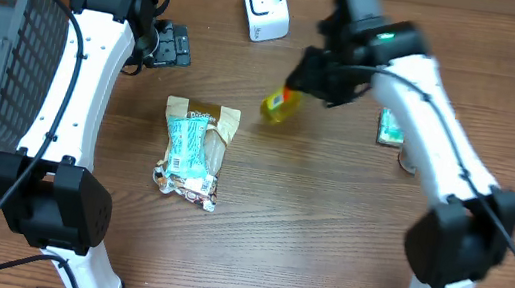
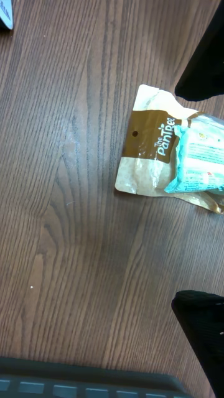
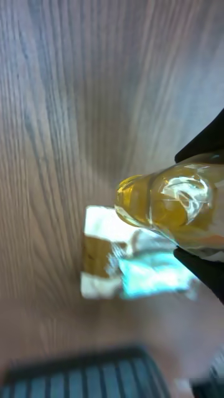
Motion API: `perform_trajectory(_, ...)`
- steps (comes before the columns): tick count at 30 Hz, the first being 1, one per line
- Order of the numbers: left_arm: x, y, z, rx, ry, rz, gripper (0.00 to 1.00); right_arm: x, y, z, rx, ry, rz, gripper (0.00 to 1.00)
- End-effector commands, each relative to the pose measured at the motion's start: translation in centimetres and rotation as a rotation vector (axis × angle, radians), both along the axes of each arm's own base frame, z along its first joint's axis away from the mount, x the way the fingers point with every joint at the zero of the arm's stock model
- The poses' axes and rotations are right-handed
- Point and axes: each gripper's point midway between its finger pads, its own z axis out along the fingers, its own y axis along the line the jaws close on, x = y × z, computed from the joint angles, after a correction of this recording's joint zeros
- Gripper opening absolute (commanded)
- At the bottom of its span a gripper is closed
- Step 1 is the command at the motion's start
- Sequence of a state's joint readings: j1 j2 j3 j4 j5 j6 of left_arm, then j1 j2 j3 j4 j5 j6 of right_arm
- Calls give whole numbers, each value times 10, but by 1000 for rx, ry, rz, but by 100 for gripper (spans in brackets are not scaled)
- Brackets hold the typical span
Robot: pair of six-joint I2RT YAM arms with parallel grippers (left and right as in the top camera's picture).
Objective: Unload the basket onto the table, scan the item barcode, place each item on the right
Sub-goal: 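Lift the oil bottle and tilt it sideways over the table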
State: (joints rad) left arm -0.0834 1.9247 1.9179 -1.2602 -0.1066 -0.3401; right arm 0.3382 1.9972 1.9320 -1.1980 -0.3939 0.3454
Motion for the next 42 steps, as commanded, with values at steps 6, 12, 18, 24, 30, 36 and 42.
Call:
perform_trajectory(6, 3, 0, 6, 7, -18, -3, 100, -62, -17, 113, 532, -119, 378, 31)
perform_trajectory(12, 3, 0, 6, 7, -18, -3, 100, -88, -24, 132, 684, -159, 474, 28)
perform_trajectory(18, 3, 0, 6, 7, -18, -3, 100, -97, -14, 123, 729, -98, 476, 27)
perform_trajectory(24, 3, 0, 6, 7, -18, -3, 100, -107, -9, 104, 802, 2, 439, 25)
perform_trajectory(30, 3, 0, 6, 7, -18, -3, 100, -122, 4, 91, 875, 29, 468, 25)
perform_trajectory(36, 3, 0, 6, 7, -18, -3, 100, -133, 23, 100, 935, -12, 542, 26)
perform_trajectory(42, 3, 0, 6, 7, -18, -3, 100, -133, 27, 101, 946, -38, 562, 26)
